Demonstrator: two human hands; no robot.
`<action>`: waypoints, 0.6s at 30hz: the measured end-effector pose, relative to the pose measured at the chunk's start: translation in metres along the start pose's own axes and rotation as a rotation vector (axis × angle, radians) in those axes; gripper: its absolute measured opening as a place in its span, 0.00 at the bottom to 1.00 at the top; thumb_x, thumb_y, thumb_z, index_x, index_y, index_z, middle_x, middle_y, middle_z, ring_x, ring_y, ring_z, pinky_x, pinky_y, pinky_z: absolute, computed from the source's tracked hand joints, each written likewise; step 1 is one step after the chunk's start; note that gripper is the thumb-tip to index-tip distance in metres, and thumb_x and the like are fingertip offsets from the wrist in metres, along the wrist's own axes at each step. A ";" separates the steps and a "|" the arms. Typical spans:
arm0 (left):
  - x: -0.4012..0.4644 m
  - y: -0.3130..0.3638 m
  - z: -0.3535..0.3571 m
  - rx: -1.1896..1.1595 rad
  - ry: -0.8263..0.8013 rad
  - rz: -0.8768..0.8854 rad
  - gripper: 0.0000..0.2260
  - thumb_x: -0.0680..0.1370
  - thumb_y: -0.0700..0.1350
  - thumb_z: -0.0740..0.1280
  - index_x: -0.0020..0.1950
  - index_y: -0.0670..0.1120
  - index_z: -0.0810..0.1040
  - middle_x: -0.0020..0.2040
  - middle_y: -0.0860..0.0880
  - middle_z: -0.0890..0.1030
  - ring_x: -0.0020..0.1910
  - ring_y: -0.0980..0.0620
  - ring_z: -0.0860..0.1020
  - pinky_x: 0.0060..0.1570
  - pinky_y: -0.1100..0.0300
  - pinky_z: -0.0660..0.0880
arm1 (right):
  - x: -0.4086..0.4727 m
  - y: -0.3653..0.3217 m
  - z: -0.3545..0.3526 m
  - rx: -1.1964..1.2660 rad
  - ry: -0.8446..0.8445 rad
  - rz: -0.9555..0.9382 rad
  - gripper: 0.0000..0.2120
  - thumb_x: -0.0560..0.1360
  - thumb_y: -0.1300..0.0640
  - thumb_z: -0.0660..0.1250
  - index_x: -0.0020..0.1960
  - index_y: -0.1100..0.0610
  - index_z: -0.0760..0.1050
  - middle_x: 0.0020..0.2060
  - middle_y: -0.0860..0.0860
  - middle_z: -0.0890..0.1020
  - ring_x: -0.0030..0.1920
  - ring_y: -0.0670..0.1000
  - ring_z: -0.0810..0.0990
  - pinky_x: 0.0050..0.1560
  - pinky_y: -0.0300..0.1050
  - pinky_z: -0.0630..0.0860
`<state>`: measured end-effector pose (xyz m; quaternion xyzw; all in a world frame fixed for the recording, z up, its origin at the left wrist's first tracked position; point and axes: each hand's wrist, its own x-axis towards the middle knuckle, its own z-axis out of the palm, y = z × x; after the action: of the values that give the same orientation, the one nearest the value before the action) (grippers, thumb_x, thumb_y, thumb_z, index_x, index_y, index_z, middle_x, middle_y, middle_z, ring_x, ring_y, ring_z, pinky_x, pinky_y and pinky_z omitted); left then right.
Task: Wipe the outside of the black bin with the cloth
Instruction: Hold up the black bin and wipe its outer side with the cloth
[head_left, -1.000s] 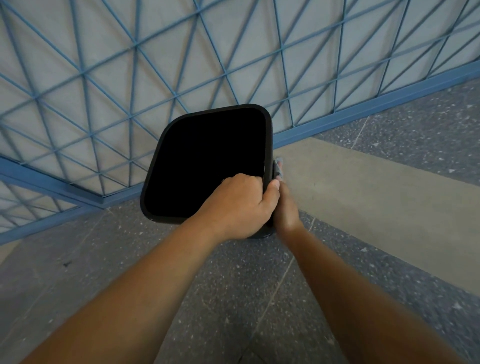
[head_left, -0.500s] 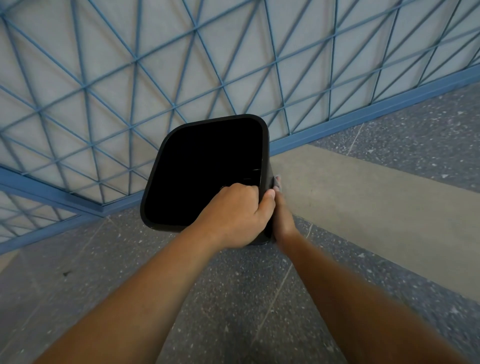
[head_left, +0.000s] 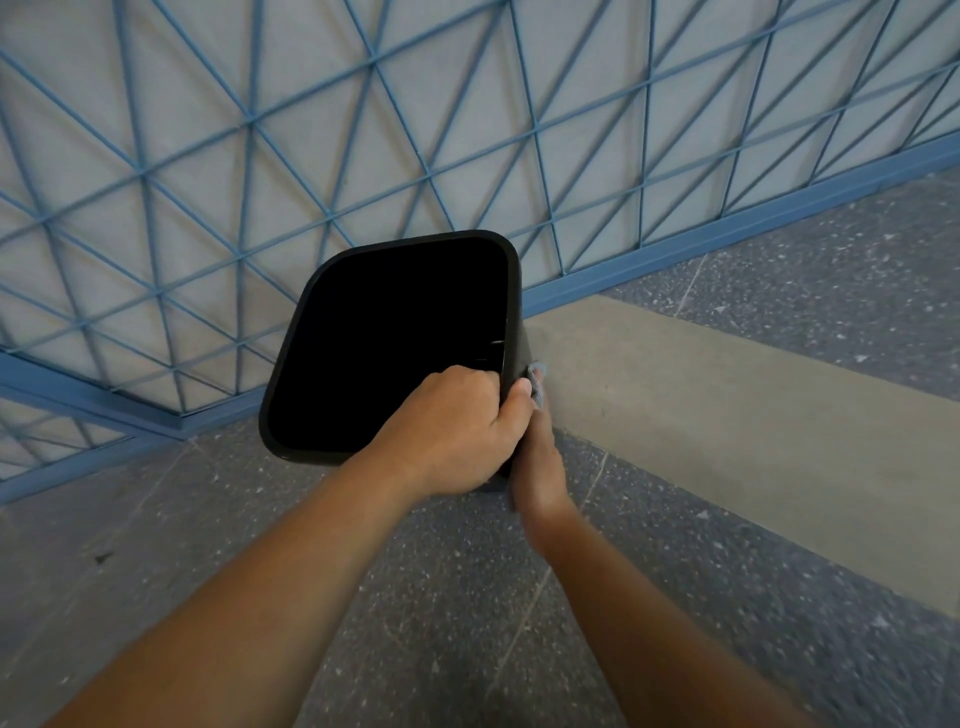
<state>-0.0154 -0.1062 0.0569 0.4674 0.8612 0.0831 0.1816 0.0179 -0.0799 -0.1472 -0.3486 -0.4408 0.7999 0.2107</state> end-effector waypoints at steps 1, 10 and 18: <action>0.001 0.000 0.000 -0.005 -0.002 0.003 0.23 0.83 0.53 0.56 0.31 0.46 0.69 0.25 0.49 0.71 0.25 0.51 0.70 0.31 0.56 0.68 | -0.004 -0.003 0.000 0.008 0.011 -0.013 0.45 0.70 0.16 0.53 0.82 0.35 0.58 0.84 0.48 0.64 0.85 0.53 0.60 0.83 0.68 0.57; 0.001 -0.002 0.000 -0.008 0.014 0.016 0.23 0.83 0.54 0.55 0.31 0.45 0.70 0.26 0.48 0.72 0.27 0.49 0.72 0.32 0.53 0.71 | 0.000 0.003 -0.002 -0.007 0.057 0.037 0.54 0.65 0.13 0.53 0.81 0.45 0.65 0.80 0.55 0.70 0.79 0.60 0.71 0.78 0.59 0.67; 0.000 -0.003 0.002 -0.009 0.029 0.013 0.23 0.83 0.55 0.56 0.32 0.45 0.71 0.27 0.47 0.73 0.27 0.48 0.73 0.32 0.52 0.72 | 0.012 0.023 -0.003 -0.056 0.040 0.027 0.54 0.67 0.12 0.49 0.83 0.43 0.62 0.83 0.55 0.65 0.79 0.51 0.68 0.79 0.59 0.63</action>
<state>-0.0172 -0.1080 0.0540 0.4711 0.8602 0.0948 0.1708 0.0112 -0.0824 -0.1724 -0.3763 -0.4537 0.7829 0.1988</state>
